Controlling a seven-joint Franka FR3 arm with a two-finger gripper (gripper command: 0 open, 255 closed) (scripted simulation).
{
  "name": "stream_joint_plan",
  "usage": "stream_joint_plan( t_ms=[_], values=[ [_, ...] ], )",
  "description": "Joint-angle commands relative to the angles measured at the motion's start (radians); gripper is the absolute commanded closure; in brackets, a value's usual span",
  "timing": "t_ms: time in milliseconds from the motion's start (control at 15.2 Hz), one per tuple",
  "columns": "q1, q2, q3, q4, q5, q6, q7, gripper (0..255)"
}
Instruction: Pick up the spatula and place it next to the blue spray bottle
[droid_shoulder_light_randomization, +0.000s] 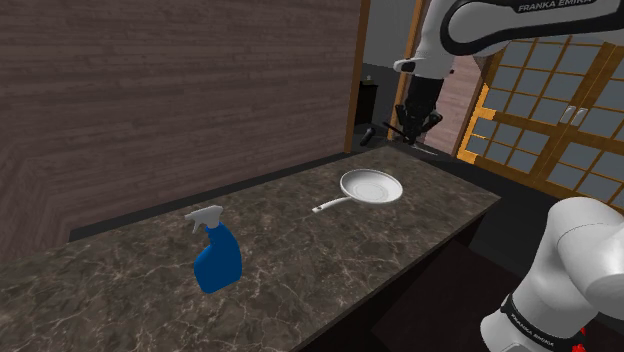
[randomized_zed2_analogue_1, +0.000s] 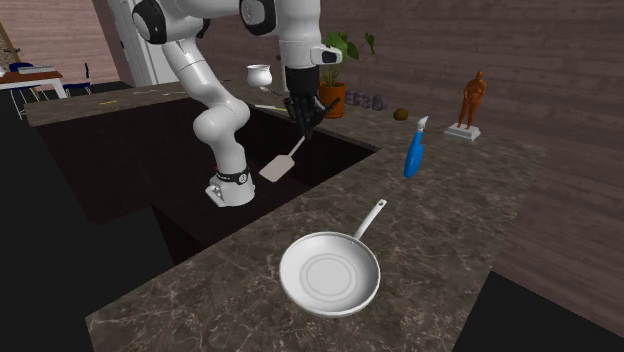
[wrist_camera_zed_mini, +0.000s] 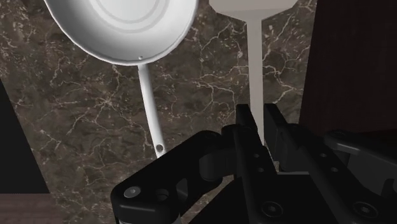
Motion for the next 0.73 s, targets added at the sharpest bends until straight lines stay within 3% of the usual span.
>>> stream_joint_plan(
  t_ms=[0,660],
  values=[
    [0.002,0.003,0.002,0.030,0.003,-0.027,0.000,255],
    [0.079,0.013,0.170,0.017,0.079,-0.011,0.215,255]
  ],
)
